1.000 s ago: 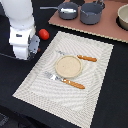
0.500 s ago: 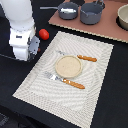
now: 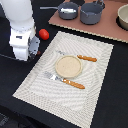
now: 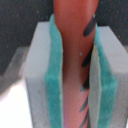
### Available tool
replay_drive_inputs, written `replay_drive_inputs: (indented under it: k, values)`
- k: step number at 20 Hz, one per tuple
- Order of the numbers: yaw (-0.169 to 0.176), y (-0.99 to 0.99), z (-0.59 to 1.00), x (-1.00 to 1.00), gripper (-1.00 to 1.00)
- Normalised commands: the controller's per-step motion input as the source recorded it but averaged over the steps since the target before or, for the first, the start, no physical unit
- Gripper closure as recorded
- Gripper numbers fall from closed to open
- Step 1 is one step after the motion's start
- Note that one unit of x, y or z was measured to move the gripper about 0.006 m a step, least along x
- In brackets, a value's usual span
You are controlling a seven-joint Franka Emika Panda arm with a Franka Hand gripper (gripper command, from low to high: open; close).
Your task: Place the fish, sausage, and tomato into the frying pan.
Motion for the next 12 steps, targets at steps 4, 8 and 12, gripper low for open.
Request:
replay_drive_inputs:
  k: [4,8,12]
  values:
    - [0.028,0.41,1.00,0.60,1.00]
    - [0.004,0.66,1.00,0.79,1.00]
    - [0.000,0.91,1.00,0.63,1.00]
